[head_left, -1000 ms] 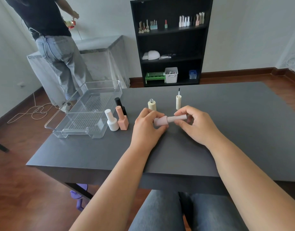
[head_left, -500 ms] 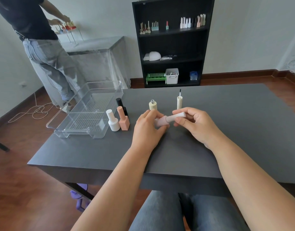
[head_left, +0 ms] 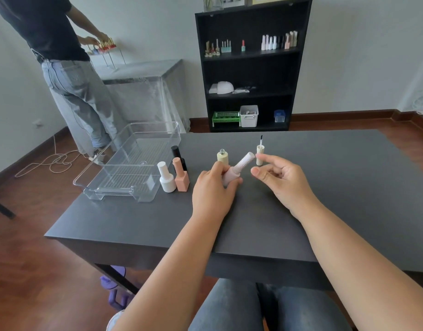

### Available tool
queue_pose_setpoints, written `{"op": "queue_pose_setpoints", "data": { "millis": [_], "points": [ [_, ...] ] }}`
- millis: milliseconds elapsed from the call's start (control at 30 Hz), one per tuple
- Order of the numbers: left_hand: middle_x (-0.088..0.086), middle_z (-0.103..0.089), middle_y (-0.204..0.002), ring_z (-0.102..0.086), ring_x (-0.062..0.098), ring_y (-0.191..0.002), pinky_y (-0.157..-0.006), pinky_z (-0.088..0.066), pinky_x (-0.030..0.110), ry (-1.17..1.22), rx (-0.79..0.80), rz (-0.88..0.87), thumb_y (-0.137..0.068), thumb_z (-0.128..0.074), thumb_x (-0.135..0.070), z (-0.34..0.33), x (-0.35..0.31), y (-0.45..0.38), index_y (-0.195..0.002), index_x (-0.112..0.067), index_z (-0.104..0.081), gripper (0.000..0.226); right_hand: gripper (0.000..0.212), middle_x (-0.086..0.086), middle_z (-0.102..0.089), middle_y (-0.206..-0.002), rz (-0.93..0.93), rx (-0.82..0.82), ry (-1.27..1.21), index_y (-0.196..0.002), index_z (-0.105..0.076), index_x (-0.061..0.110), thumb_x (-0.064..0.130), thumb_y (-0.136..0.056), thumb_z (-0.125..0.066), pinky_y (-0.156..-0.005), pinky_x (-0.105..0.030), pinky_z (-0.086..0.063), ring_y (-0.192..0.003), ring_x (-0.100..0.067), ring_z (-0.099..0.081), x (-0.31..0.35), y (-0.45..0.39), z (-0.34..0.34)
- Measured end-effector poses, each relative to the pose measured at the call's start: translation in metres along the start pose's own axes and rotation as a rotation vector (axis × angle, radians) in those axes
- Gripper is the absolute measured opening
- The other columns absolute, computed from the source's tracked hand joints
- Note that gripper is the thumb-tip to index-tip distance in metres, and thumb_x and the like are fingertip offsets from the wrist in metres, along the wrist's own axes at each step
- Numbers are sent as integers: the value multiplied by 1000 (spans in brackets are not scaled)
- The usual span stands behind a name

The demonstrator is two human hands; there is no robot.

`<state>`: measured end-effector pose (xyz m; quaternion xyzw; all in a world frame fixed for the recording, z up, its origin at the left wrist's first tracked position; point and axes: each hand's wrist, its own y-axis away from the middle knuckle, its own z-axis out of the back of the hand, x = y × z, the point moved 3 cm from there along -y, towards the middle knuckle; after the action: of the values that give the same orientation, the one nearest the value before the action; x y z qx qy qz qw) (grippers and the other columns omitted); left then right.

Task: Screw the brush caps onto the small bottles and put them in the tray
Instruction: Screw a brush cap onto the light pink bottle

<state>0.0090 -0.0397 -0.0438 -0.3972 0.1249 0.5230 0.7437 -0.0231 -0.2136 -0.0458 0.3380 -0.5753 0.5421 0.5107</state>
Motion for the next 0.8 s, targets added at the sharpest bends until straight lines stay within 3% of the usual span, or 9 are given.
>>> {"op": "queue_pose_setpoints", "data": {
  "millis": [100,200,267,400,500,600,700,800],
  "points": [
    [-5,-57,-97,-53,17,-92,-71,-41,29,22,11,51,-83,-70,-37,-2,5,-3,-104,-21,-63,27,46,6,-72,-80,-22,-32,60,-116,-64,36,53,-74,-72,-76,-18,-44,-73,-5,-58,-5,-2,7],
    [-5,-49,-101,-53,16,-90,-76,-43,26,41,-2,97,-84,-68,-36,0,7,-3,-110,-20,-66,30,25,-5,-69,-76,-22,-62,77,-107,-67,33,38,-83,-71,-76,-25,-46,-71,-17,-59,-7,-1,8],
    [-2,-51,-102,-52,17,-90,-73,-40,26,-3,-30,135,-85,-67,-36,2,12,-3,-110,-19,-66,30,15,-5,-67,-72,-31,-75,104,-102,-68,32,31,-86,-69,-73,-26,-45,-70,-20,-59,-8,-1,7],
    [0,-55,-105,-56,21,-90,-59,-39,28,-158,-91,176,-85,-64,-36,10,16,-3,-104,-17,-59,27,10,11,-62,-57,-91,-161,167,-91,-68,34,25,-87,-66,-61,-21,-40,-54,2,-51,-16,-6,11],
    [-1,-57,-107,-57,23,-92,-57,-38,30,-211,-96,209,-87,-62,-37,12,17,-4,-106,-16,-54,29,11,6,-64,-61,-134,-223,225,-86,-65,35,25,-85,-65,-57,-24,-41,-59,-6,-56,-21,-11,13],
    [1,-60,-102,-59,24,-90,-55,-36,29,-278,-65,240,-92,-55,-38,10,18,-5,-108,-15,-51,28,13,4,-65,-66,-178,-246,301,-93,-62,34,25,-83,-65,-56,-25,-39,-65,-13,-59,-23,-18,14],
    [5,-64,-95,-61,26,-87,-53,-37,28,-321,-30,272,-98,-46,-36,8,21,-5,-114,-13,-50,28,25,8,-65,-69,-224,-224,359,-105,-60,28,27,-81,-68,-56,-23,-39,-70,-8,-60,-24,-25,13],
    [10,-65,-101,-64,26,-91,-54,-42,30,-332,-18,313,-100,-42,-30,7,22,-8,-137,-14,-39,41,40,8,-64,-74,-245,-224,402,-117,-58,22,29,-79,-72,-56,-19,-37,-73,-2,-58,-24,-31,13]
  ]
}}
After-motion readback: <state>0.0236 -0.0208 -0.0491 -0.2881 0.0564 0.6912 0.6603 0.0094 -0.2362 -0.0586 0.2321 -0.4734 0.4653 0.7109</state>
